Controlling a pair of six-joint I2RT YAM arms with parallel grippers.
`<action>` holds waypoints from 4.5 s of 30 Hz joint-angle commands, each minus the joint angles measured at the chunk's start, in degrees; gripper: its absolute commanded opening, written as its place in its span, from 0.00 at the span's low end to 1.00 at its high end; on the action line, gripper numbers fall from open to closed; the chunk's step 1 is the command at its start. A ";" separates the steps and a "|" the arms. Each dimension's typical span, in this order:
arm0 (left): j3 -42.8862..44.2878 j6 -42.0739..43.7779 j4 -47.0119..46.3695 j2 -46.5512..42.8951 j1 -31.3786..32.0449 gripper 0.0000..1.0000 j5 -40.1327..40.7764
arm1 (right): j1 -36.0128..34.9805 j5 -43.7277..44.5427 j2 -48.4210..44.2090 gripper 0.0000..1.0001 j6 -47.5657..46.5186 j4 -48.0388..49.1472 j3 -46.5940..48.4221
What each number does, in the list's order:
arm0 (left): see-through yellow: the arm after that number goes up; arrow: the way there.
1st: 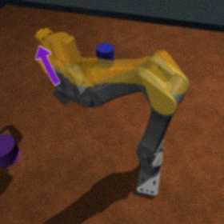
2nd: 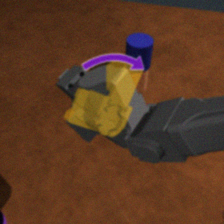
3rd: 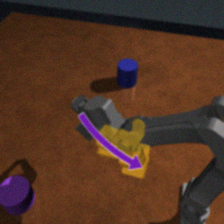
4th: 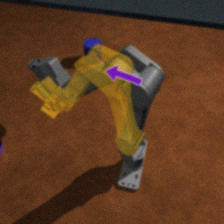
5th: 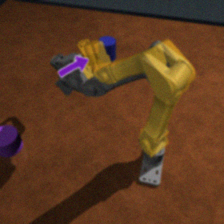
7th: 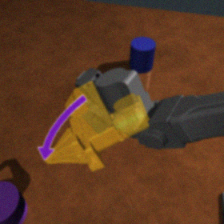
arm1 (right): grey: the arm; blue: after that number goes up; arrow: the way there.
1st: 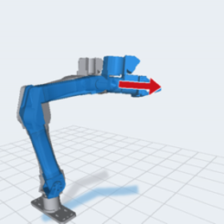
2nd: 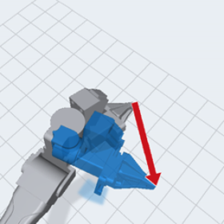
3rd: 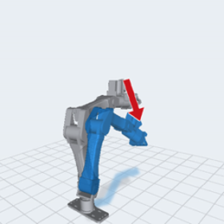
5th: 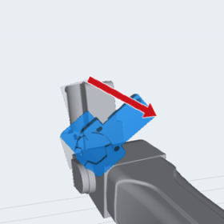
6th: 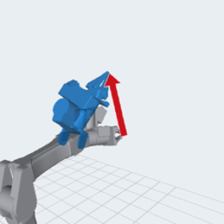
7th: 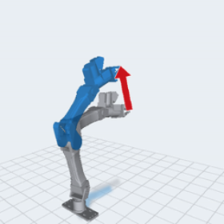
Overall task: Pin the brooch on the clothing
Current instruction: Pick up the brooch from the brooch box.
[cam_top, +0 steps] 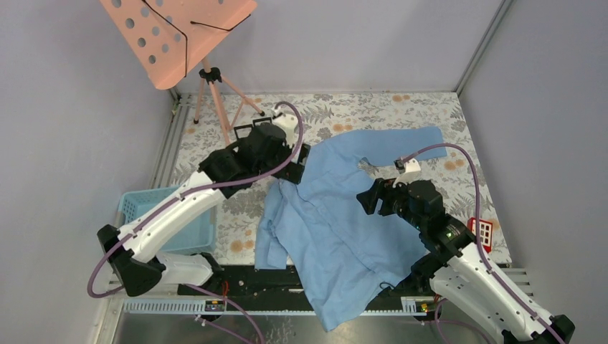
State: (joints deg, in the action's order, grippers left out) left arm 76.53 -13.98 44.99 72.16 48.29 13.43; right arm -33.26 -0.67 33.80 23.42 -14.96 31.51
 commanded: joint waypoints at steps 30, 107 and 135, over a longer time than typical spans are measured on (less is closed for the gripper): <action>27.07 -10.34 -4.78 47.18 -27.85 0.67 2.96 | 0.21 11.77 0.12 0.77 2.54 -6.25 2.05; 40.86 -11.86 -0.12 63.29 -33.79 0.42 -1.08 | 0.25 11.74 -3.39 0.78 3.56 -11.00 0.92; 15.26 -12.60 -8.55 39.86 -26.88 0.38 -4.92 | 0.26 10.73 -4.13 0.78 4.44 -11.28 0.12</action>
State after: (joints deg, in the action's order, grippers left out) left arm 94.48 -26.44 39.94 118.13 18.20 10.13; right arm -33.26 9.58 29.63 27.14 -26.55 31.83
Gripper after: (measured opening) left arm 0.448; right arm 0.776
